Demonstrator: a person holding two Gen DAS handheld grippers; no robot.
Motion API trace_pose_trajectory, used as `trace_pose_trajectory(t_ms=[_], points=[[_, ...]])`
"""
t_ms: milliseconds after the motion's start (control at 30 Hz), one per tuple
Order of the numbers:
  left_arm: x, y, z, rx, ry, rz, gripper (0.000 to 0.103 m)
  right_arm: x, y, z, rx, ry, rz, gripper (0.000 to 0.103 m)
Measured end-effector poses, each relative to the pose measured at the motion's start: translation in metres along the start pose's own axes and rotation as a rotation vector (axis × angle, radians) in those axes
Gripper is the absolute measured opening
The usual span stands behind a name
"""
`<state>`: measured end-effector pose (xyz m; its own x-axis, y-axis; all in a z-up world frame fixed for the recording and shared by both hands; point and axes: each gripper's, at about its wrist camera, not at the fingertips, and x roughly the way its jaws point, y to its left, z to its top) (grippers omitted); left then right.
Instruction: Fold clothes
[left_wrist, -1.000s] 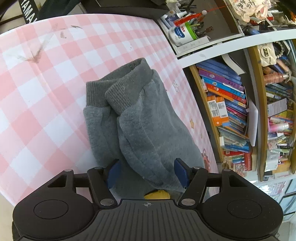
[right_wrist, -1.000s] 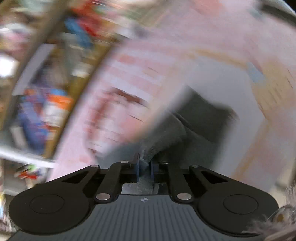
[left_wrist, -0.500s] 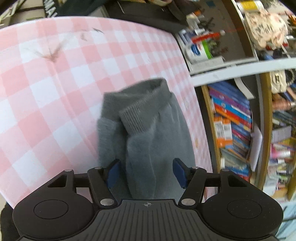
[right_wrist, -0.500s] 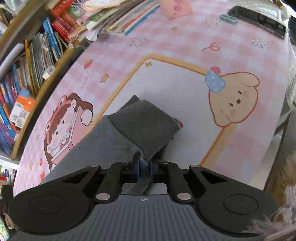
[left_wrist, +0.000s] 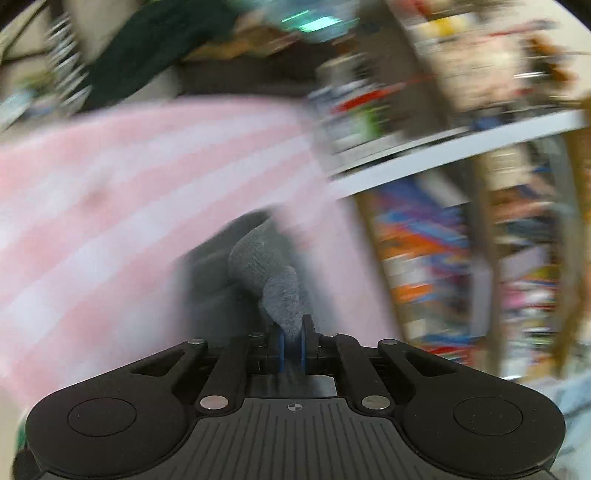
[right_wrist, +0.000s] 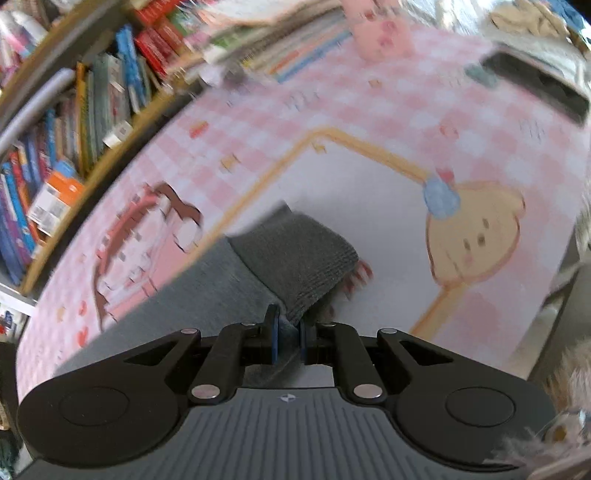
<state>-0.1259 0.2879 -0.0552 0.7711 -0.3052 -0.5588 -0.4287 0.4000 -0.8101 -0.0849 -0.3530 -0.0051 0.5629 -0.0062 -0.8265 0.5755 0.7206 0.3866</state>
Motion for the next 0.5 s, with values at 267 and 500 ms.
trace_pose_trajectory(t_ms=[267, 500], points=[[0.013, -0.008, 0.0, 0.066, 0.017, 0.026, 0.007, -0.033, 0.026, 0.006, -0.105, -0.139, 0.111, 0.009], [0.016, 0.001, -0.003, 0.047, 0.034, 0.04, 0.007, -0.029, 0.014, 0.002, -0.104, -0.162, 0.051, 0.009]])
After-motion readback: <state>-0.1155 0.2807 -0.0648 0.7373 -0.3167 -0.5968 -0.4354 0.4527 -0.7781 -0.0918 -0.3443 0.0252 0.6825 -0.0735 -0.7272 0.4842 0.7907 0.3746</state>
